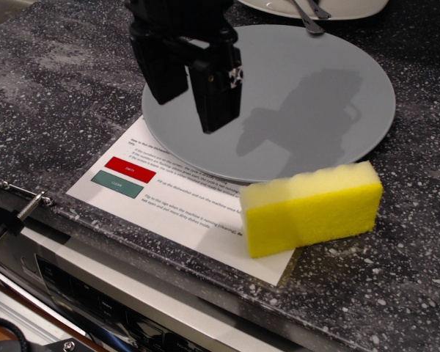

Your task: Pick up sponge and wipe plate

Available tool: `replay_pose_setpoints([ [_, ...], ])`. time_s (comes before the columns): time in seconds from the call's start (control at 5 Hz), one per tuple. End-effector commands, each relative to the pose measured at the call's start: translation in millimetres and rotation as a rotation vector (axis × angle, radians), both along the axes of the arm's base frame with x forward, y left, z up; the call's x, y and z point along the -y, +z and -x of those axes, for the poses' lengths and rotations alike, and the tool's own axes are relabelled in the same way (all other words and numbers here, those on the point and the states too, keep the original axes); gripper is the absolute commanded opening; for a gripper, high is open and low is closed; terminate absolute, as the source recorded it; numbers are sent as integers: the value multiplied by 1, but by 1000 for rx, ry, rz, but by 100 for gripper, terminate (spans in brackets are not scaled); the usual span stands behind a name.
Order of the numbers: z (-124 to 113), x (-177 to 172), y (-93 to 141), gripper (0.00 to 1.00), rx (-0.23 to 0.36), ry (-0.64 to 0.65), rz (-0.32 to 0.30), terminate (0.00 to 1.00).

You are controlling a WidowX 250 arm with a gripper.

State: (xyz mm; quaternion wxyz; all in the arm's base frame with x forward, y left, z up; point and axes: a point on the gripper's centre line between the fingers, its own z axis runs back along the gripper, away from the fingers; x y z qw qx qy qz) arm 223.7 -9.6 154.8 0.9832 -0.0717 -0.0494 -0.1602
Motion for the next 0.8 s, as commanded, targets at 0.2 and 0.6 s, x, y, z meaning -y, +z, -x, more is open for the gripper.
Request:
replay_pose_setpoints([
  [0.2, -12, 35, -23, 100, 16, -55, -6, 0],
  [0.6, -20, 41, -36, 100, 19, -168, -13, 0],
])
